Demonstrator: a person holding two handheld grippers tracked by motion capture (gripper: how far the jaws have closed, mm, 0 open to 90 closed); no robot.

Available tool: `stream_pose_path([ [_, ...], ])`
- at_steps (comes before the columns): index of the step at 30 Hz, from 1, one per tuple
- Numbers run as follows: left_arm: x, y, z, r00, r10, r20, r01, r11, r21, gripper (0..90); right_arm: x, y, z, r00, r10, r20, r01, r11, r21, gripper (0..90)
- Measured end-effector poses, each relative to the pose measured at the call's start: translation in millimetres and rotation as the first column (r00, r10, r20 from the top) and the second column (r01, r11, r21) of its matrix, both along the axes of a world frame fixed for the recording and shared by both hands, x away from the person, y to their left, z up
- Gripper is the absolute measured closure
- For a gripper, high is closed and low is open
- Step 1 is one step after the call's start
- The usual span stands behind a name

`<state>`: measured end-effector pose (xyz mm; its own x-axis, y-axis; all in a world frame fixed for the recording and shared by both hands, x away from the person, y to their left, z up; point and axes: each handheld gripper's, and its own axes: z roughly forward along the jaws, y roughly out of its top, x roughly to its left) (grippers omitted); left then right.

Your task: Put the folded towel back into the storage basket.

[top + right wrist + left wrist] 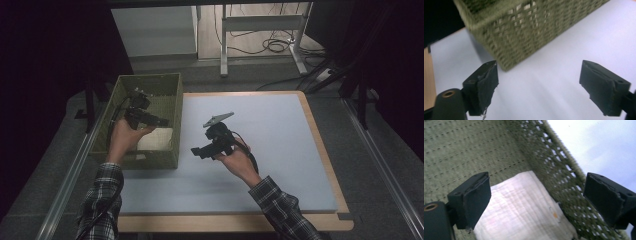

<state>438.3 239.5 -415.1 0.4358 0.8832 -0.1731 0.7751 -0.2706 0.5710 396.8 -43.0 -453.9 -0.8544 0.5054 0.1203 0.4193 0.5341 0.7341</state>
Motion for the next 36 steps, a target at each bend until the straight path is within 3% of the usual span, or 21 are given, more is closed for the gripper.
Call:
stream_pose_path([
  [10, -0.8, -30.2, 7.6, 0.9983, -0.058, -0.012, 0.058, 0.9964, 0.061, 4.0, -9.6, -26.7, -15.6, 0.9999, 0.009, 0.005, -0.009, 1.0, -0.026, 12.4],
  [18, -4.2, -55.6, 19.9, 0.9926, -0.121, 0.007, 0.12, 0.987, 0.107, 3.8, -13.0, -54.3, -29.4, 0.9999, 0.01, 0.004, -0.01, 0.999, -0.046, 10.4],
  [24, -5.5, -79.7, 21.9, 0.9843, -0.174, 0.031, 0.17, 0.9808, 0.095, 3.6, -17.1, -71.3, -34.1, 0.9997, 0.008, 0.024, -0.007, 0.998, -0.067, 8.7],
  [27, -6.0, -91.3, 20.7, 0.9804, -0.19, 0.053, 0.184, 0.9783, 0.095, 4.1, -20.5, -80.8, -34.2, 0.9994, -0.004, 0.035, 0.006, 0.998, -0.064, 7.5],
  [36, -13.2, -128.8, 14.6, 0.965, -0.252, 0.073, 0.245, 0.9653, 0.09, 3.6, -27.4, -118.7, -34.6, 0.9983, -0.037, 0.045, 0.04, 0.998, -0.057, 6.8],
])
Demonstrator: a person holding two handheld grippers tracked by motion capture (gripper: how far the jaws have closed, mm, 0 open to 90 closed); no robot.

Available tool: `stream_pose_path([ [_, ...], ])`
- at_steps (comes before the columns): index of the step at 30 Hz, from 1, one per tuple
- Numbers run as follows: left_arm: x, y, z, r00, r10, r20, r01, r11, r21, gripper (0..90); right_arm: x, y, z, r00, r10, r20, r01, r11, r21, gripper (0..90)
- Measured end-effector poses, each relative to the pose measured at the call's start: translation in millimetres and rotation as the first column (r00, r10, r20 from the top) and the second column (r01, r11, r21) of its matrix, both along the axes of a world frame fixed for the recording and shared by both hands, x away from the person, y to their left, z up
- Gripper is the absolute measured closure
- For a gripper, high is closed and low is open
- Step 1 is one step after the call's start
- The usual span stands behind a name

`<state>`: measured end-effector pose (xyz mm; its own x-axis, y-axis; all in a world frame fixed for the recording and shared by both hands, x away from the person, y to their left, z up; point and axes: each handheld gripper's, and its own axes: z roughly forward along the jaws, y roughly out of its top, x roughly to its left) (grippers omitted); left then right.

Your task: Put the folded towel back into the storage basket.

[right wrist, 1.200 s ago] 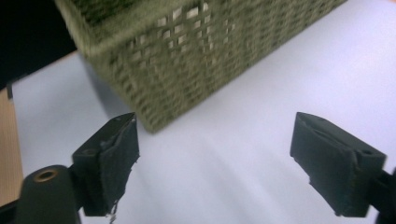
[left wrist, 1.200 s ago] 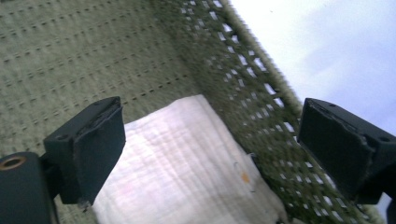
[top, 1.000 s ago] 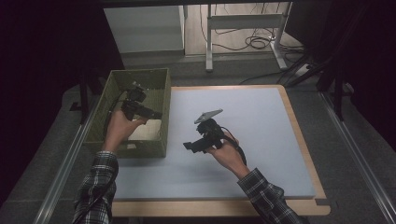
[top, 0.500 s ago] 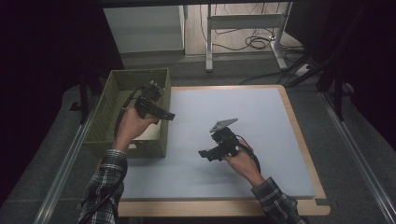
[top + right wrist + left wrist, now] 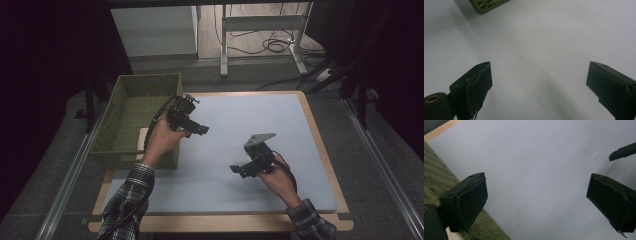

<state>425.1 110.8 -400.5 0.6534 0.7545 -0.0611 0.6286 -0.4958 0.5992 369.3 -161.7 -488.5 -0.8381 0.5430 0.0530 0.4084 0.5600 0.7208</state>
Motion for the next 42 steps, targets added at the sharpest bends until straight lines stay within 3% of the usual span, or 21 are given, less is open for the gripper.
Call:
stream_pose_path([
  [10, -17.6, -33.1, -24.5, 0.9968, -0.075, 0.03, 0.076, 0.9957, -0.053, 3.0, -9.0, -44.8, -3.9, 0.9985, -0.055, -0.001, 0.055, 0.999, 0.001, 6.2],
  [19, -49.3, -52.5, -46.7, 0.9903, -0.116, 0.076, 0.122, 0.9898, -0.074, 2.6, -17.5, -74.8, -6.5, 0.9948, -0.1, 0.018, 0.1, 0.995, -0.011, 5.9],
  [24, -70.2, -53.4, -64.2, 0.9869, -0.127, 0.099, 0.138, 0.9838, -0.114, 2.2, -24.0, -83.9, -9.4, 0.9937, -0.111, 0.018, 0.111, 0.994, -0.015, 5.8],
  [37, -117.5, -37.4, -110.0, 0.9862, -0.111, 0.123, 0.126, 0.9843, -0.123, 1.7, -38.8, -91.3, -31.8, 0.994, -0.109, 0.006, 0.109, 0.993, -0.043, 5.4],
  [42, -127.4, -30.3, -129.9, 0.9884, -0.098, 0.117, 0.109, 0.989, -0.099, 1.4, -41.3, -86.8, -40.3, 0.9953, -0.096, 0.013, 0.097, 0.993, -0.071, 5.1],
])
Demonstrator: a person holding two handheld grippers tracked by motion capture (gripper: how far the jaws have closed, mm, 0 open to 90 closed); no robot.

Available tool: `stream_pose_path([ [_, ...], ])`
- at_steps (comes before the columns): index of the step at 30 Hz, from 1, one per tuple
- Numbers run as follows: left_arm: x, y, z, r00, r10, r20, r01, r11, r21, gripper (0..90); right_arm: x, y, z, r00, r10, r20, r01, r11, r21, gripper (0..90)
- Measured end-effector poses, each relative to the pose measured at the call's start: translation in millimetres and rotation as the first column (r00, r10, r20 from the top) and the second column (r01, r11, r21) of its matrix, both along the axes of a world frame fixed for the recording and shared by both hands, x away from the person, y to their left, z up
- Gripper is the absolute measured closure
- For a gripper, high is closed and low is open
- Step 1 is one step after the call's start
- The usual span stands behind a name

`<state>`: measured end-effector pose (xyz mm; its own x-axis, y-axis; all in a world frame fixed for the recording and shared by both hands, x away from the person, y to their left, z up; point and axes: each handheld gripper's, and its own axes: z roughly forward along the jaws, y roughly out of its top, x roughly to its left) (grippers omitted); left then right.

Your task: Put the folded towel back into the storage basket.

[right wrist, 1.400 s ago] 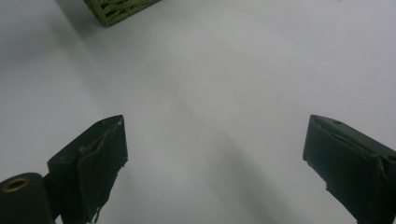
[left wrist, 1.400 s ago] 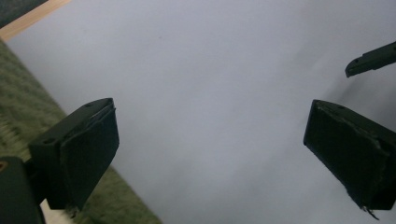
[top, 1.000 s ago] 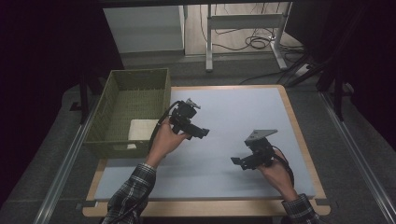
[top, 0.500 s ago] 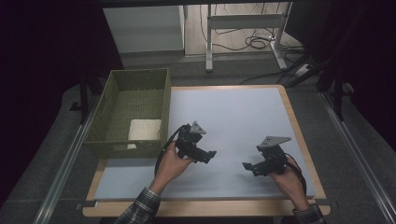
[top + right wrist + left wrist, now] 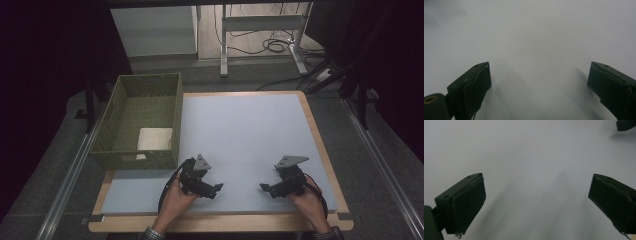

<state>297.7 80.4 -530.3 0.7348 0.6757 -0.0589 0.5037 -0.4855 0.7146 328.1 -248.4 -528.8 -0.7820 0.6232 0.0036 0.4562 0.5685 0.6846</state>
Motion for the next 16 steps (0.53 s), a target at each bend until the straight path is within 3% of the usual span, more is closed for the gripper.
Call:
stream_pose_path([
  [5, -4.4, 4.9, -14.4, 0.9998, 0.021, 0.003, -0.021, 0.9986, 0.049, 1.4, -4.0, 4.4, -3.8, 0.9989, -0.003, 0.046, 0.004, 1.0, -0.017, 4.1],
  [8, -3.0, 7.9, -16.5, 0.9994, 0.032, -0.008, -0.032, 0.9992, 0.026, 1.0, -4.6, 4.6, -4.4, 0.9986, -0.002, 0.053, 0.003, 1.0, -0.016, 4.1],
  [16, -3.6, 6.6, -17.5, 0.9996, 0.028, -0.003, -0.028, 0.9989, 0.037, 0.0, -5.1, 4.4, -5.1, 0.9986, -0.005, 0.053, 0.006, 1.0, -0.013, 4.0],
])
